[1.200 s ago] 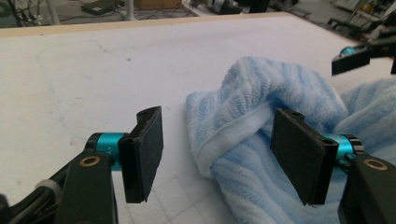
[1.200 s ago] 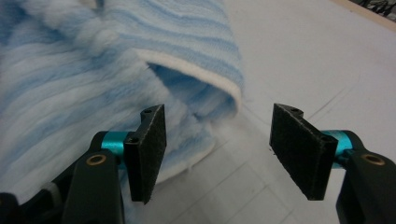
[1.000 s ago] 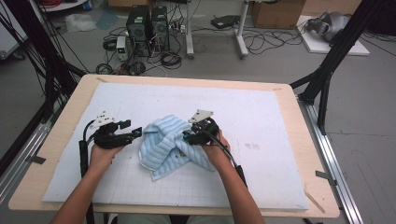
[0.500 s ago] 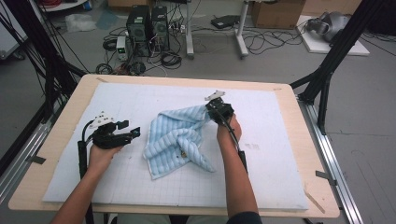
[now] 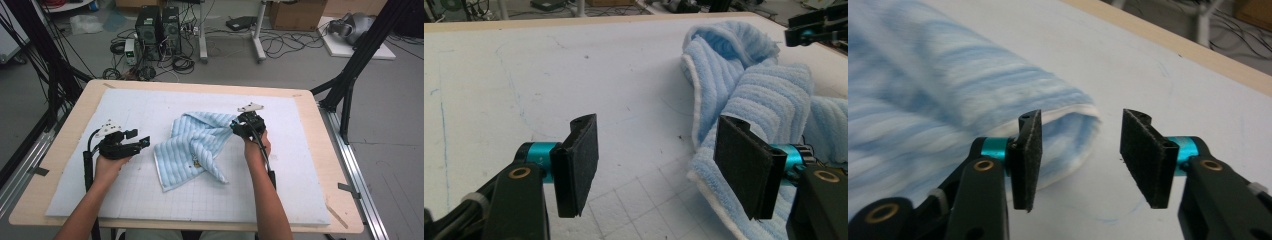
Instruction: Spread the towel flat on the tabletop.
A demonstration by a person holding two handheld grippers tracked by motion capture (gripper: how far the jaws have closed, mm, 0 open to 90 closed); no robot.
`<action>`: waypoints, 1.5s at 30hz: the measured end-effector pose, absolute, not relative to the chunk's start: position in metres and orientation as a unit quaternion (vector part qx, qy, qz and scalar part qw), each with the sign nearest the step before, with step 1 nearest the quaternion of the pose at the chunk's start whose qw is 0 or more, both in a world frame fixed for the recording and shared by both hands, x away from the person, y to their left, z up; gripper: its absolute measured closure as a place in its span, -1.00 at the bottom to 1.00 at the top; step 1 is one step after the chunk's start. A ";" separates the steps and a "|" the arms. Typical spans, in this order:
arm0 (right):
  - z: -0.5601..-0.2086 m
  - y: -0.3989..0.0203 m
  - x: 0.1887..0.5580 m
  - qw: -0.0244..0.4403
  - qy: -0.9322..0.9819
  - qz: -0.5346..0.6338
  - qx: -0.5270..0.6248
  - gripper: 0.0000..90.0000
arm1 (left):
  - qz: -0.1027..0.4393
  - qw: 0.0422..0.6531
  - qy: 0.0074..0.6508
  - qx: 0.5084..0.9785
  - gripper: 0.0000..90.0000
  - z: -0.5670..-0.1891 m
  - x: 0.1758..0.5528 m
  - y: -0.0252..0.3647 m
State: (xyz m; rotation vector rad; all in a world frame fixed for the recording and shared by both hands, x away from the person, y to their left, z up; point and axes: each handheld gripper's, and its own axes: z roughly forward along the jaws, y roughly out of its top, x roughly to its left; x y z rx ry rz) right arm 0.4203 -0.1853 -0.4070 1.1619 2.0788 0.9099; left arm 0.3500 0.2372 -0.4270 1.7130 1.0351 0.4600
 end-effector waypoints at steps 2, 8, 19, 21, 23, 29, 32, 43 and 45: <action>-0.405 -0.185 0.413 0.278 0.789 0.356 0.416 0.03 | 0.191 0.515 0.431 0.716 -0.23 -0.428 0.350 0.237; -0.424 -0.156 0.407 0.241 0.835 0.335 0.363 -0.17 | 0.192 0.513 0.433 0.716 -0.22 -0.428 0.350 0.235; -0.440 -0.139 0.429 0.198 0.854 0.319 0.359 0.84 | 0.202 0.516 0.438 0.708 -0.17 -0.429 0.350 0.237; -0.438 -0.138 0.434 0.217 0.852 0.302 0.369 0.85 | 0.201 0.515 0.441 0.707 -0.17 -0.429 0.350 0.239; -0.436 -0.140 0.442 0.252 0.838 0.283 0.392 0.85 | 0.201 0.515 0.442 0.706 -0.17 -0.429 0.350 0.240; -0.431 -0.161 0.455 0.305 0.770 0.279 0.486 0.55 | 0.212 0.510 0.456 0.698 -0.15 -0.429 0.351 0.246; -0.432 -0.161 0.451 0.301 0.776 0.287 0.475 0.21 | 0.209 0.513 0.457 0.696 -0.15 -0.429 0.352 0.247; -0.422 -0.182 0.389 0.215 0.776 0.388 0.447 -0.46 | 0.210 0.511 0.454 0.699 -0.15 -0.429 0.351 0.249; -0.422 -0.184 0.378 0.192 0.781 0.403 0.438 -0.51 | 0.207 0.510 0.456 0.699 -0.15 -0.429 0.351 0.249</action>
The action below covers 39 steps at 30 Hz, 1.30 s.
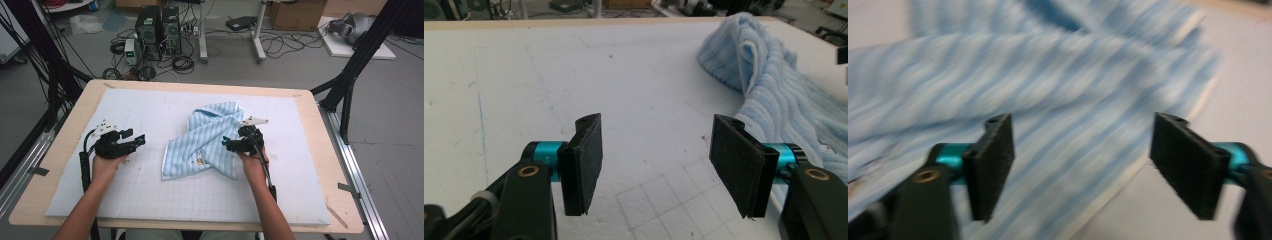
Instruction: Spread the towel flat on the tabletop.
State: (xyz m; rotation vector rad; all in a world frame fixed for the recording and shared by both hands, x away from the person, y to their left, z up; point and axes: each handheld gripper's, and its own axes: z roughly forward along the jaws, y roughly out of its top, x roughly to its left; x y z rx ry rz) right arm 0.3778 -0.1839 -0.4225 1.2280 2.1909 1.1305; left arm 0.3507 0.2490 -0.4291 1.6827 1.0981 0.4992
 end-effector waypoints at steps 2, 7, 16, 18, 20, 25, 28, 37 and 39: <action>-0.423 -0.182 0.366 0.186 0.793 0.404 0.417 -0.50 | 0.209 0.510 0.456 0.699 -0.15 -0.429 0.350 0.249; -0.437 -0.171 0.357 0.161 0.841 0.364 0.365 0.07 | 0.208 0.508 0.452 0.703 -0.14 -0.429 0.351 0.246; -0.446 -0.179 0.382 0.243 0.807 0.341 0.417 0.88 | 0.204 0.496 0.455 0.711 -0.09 -0.431 0.351 0.243; -0.446 -0.189 0.388 0.264 0.784 0.338 0.449 0.68 | 0.205 0.497 0.453 0.711 -0.09 -0.431 0.350 0.243; -0.446 -0.198 0.389 0.255 0.769 0.349 0.471 0.48 | 0.204 0.498 0.453 0.711 -0.09 -0.431 0.350 0.242; -0.436 -0.203 0.368 0.273 0.770 0.360 0.450 -0.08 | 0.203 0.496 0.452 0.713 -0.09 -0.433 0.350 0.243; -0.428 -0.210 0.351 0.279 0.772 0.377 0.429 -0.14 | 0.206 0.497 0.453 0.711 -0.09 -0.432 0.350 0.244; -0.425 -0.215 0.312 0.211 0.805 0.434 0.345 0.14 | 0.207 0.499 0.453 0.709 -0.09 -0.432 0.350 0.244; -0.428 -0.209 0.311 0.179 0.817 0.441 0.325 0.20 | 0.206 0.498 0.451 0.711 -0.09 -0.432 0.349 0.243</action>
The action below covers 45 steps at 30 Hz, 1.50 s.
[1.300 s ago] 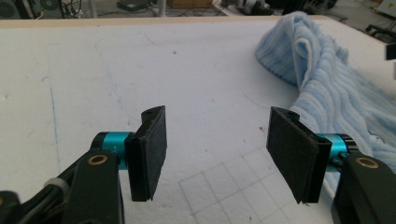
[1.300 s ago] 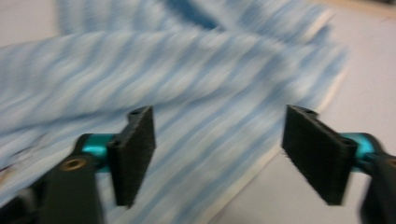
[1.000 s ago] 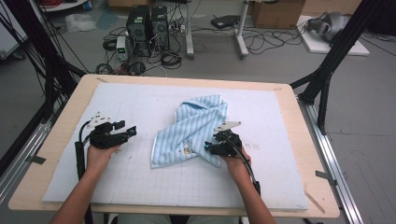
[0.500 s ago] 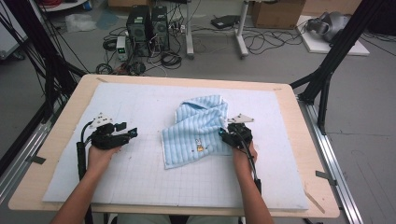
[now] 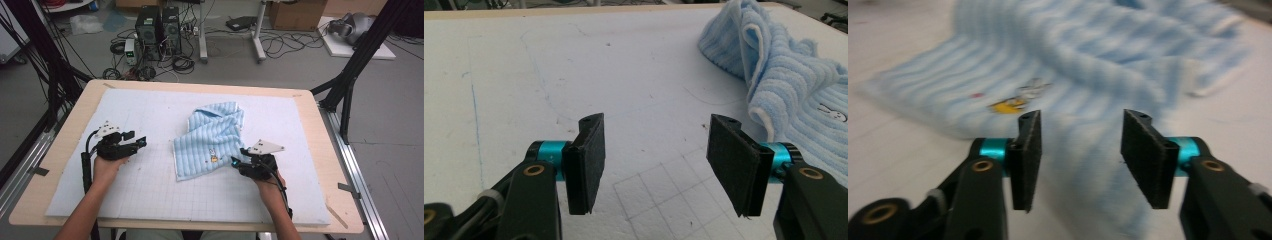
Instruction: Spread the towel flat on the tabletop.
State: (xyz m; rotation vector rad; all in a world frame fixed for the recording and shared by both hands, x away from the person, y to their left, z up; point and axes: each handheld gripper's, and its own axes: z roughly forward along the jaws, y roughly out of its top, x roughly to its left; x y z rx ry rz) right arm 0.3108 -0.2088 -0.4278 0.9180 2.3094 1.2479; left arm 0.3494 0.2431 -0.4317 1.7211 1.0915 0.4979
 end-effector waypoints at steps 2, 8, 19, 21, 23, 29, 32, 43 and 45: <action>-0.432 -0.200 0.311 0.156 0.829 0.443 0.302 0.28 | 0.207 0.497 0.450 0.712 -0.09 -0.432 0.349 0.242; -0.446 -0.179 0.330 0.140 0.848 0.409 0.307 0.35 | 0.201 0.492 0.448 0.719 -0.10 -0.434 0.350 0.238; -0.445 -0.178 0.330 0.046 0.864 0.400 0.301 0.87 | 0.202 0.492 0.446 0.720 -0.10 -0.433 0.349 0.237; -0.444 -0.179 0.324 0.032 0.870 0.395 0.291 0.86 | 0.203 0.491 0.446 0.720 -0.10 -0.433 0.350 0.238; -0.444 -0.180 0.317 0.025 0.874 0.395 0.282 0.86 | 0.203 0.492 0.448 0.718 -0.10 -0.433 0.350 0.239; -0.442 -0.182 0.300 -0.001 0.884 0.387 0.262 0.87 | 0.206 0.494 0.448 0.716 -0.10 -0.432 0.349 0.240; -0.442 -0.184 0.289 -0.024 0.888 0.388 0.244 0.86 | 0.205 0.494 0.450 0.715 -0.10 -0.433 0.350 0.240; -0.432 -0.192 0.272 -0.070 0.882 0.423 0.195 0.50 | 0.206 0.496 0.449 0.714 -0.10 -0.432 0.350 0.239; -0.429 -0.197 0.278 -0.058 0.866 0.447 0.216 0.42 | 0.207 0.497 0.449 0.713 -0.10 -0.433 0.350 0.239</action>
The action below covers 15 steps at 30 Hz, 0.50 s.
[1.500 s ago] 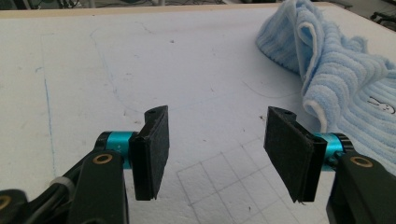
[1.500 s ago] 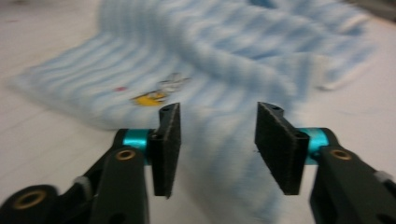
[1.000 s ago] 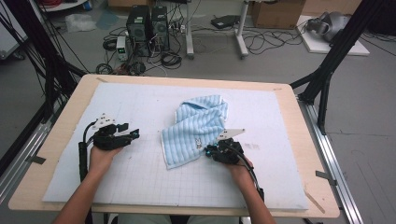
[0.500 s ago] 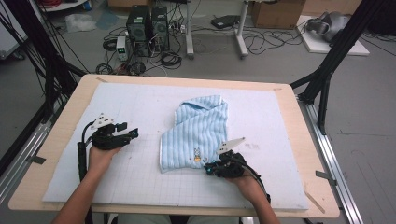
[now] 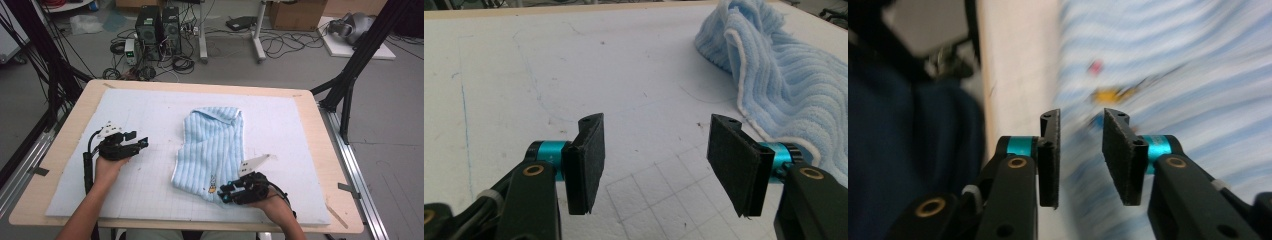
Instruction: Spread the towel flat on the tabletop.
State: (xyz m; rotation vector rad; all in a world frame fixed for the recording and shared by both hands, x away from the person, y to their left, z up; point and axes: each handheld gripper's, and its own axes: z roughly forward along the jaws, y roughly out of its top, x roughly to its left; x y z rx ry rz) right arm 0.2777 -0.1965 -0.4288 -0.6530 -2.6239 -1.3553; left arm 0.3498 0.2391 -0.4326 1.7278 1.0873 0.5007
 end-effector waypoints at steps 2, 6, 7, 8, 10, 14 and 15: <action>-0.426 -0.201 0.286 0.031 -0.847 -0.473 -0.241 0.31 | 0.205 0.496 0.450 0.714 -0.10 -0.433 0.350 0.239; -0.425 -0.203 0.308 -0.050 -0.827 -0.457 -0.323 0.21 | 0.202 0.495 0.448 0.716 -0.10 -0.434 0.351 0.237; -0.427 -0.202 0.315 -0.065 -0.822 -0.453 -0.337 0.17 | 0.201 0.496 0.448 0.717 -0.10 -0.435 0.351 0.236; -0.428 -0.200 0.322 -0.077 -0.816 -0.452 -0.351 0.15 | 0.200 0.496 0.448 0.717 -0.10 -0.435 0.352 0.235; -0.429 -0.193 0.334 -0.097 -0.808 -0.446 -0.372 0.08 | 0.198 0.495 0.446 0.719 -0.10 -0.435 0.351 0.234; -0.436 -0.175 0.352 -0.106 -0.816 -0.420 -0.383 0.21 | 0.196 0.494 0.445 0.721 -0.10 -0.435 0.351 0.234; -0.438 -0.170 0.354 -0.100 -0.830 -0.403 -0.373 0.47 | 0.196 0.495 0.444 0.721 -0.10 -0.435 0.351 0.233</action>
